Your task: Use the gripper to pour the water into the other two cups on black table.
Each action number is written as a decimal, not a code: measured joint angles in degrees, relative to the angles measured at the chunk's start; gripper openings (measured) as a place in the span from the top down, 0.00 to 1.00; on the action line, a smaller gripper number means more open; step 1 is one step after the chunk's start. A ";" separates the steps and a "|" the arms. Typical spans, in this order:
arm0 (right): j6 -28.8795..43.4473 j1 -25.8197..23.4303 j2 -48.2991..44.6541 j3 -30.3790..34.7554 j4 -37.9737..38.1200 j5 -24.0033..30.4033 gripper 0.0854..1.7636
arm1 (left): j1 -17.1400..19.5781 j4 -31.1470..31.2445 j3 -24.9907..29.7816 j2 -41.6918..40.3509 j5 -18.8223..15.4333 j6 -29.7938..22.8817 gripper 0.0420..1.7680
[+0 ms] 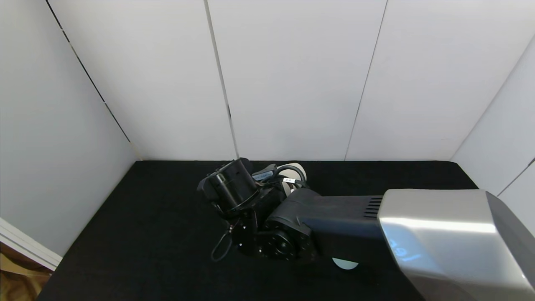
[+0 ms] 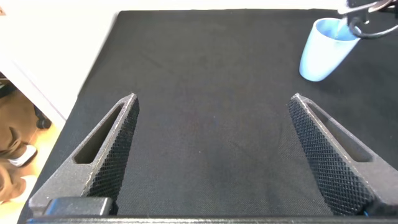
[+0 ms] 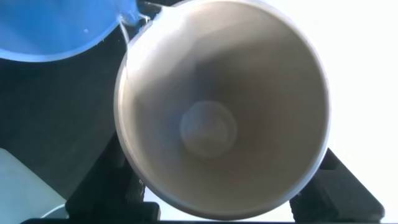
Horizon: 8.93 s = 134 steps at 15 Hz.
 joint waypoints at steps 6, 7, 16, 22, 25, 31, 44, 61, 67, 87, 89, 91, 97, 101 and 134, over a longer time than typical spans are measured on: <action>-11.76 -0.06 1.22 -0.24 -10.91 0.05 0.31 | 0.00 0.00 0.00 0.00 0.00 0.00 0.03; -14.10 -0.06 1.44 -0.24 -13.17 0.07 0.31 | 0.00 0.00 0.00 0.00 0.00 0.00 0.03; -16.90 -0.11 1.55 1.24 -17.36 0.35 0.31 | 0.00 0.00 0.00 0.00 0.00 0.00 0.03; -2.34 -1.39 -3.52 10.65 -16.64 2.08 0.31 | 0.00 0.00 0.00 0.00 0.00 0.00 0.03; 9.83 -3.45 -7.66 16.24 -16.62 7.98 0.31 | 0.00 0.00 0.00 0.00 0.00 0.02 0.03; 23.21 -9.05 -18.30 25.43 -16.62 17.05 0.31 | 0.00 0.00 0.00 0.00 0.00 0.00 0.03; 58.58 -30.62 -43.08 51.16 -17.34 40.16 0.31 | 0.00 0.02 0.00 0.00 0.00 0.00 0.03; 71.31 -46.03 -45.40 86.46 -47.13 49.58 0.31 | 0.00 0.00 0.00 0.00 0.00 0.00 0.03; 73.25 -45.96 -39.02 91.80 -60.47 49.73 0.31 | 0.00 0.00 0.00 0.00 0.00 0.02 0.03; 79.71 -45.40 -31.61 92.84 -62.38 52.97 0.31 | 0.00 0.00 0.00 0.00 0.00 0.02 0.03; 79.71 -45.32 -31.23 92.67 -62.37 52.97 0.31 | 0.00 0.00 0.00 0.00 0.00 0.00 0.03; 79.71 -45.30 -30.82 92.54 -62.37 52.97 0.31 | 0.00 0.00 0.00 0.00 0.00 0.02 0.03; 79.71 -45.09 -30.26 92.36 -62.43 52.99 0.21 | 0.00 0.00 0.00 0.00 0.00 0.02 0.03; 79.76 -44.93 -30.28 92.34 -62.43 52.99 0.14 | 0.00 0.00 0.00 0.00 0.00 0.02 0.03; 77.54 -53.11 -113.64 92.01 0.57 52.57 0.04 | 0.00 0.00 0.00 0.00 -0.01 0.00 0.03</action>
